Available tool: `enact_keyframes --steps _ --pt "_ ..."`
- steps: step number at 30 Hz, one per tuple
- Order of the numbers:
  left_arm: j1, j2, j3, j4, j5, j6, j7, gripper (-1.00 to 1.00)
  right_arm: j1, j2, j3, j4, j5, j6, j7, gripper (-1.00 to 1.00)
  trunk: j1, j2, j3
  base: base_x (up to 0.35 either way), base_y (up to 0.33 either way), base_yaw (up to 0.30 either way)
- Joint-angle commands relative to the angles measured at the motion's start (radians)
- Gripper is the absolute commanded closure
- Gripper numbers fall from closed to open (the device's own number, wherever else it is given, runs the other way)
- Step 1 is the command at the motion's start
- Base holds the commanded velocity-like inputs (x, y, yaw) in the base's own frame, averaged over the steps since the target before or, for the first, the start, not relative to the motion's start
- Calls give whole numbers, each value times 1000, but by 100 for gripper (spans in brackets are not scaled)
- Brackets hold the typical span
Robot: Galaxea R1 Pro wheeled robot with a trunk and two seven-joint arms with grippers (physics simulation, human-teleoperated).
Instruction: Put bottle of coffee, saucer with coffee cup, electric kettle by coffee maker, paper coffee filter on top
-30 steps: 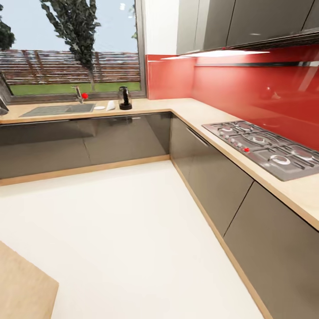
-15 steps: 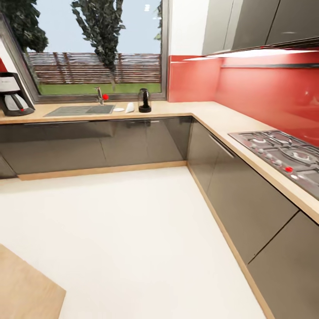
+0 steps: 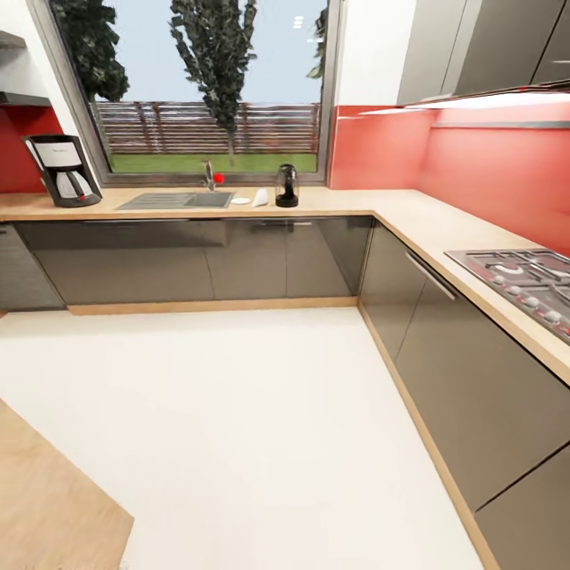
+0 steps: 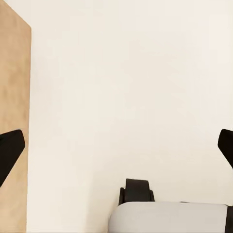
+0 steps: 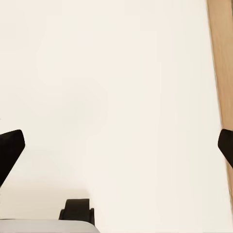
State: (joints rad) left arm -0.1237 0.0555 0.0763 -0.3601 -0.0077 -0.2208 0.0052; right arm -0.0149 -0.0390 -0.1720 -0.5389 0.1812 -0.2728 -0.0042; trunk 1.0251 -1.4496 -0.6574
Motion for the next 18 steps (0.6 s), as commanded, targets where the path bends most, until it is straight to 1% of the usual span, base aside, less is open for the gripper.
enact_keyframes --steps 1,5,8,18 --pt "-1 0 2 1 -1 -3 1 -100 0 1 -4 1 11 -3 0 -100 0 0 0 2 0 191" --pt "-1 0 2 1 -1 -4 0 -100 0 1 -4 1 11 -3 0 -100 0 0 5 1 0 174" --pt "-1 0 2 1 -2 -4 0 -100 0 1 -4 1 11 -3 0 -100 0 0 7 0 0 69" --pt "-1 0 3 1 2 -3 0 -100 0 1 -4 2 9 -3 0 -100 -38 70 39 0 0 6"
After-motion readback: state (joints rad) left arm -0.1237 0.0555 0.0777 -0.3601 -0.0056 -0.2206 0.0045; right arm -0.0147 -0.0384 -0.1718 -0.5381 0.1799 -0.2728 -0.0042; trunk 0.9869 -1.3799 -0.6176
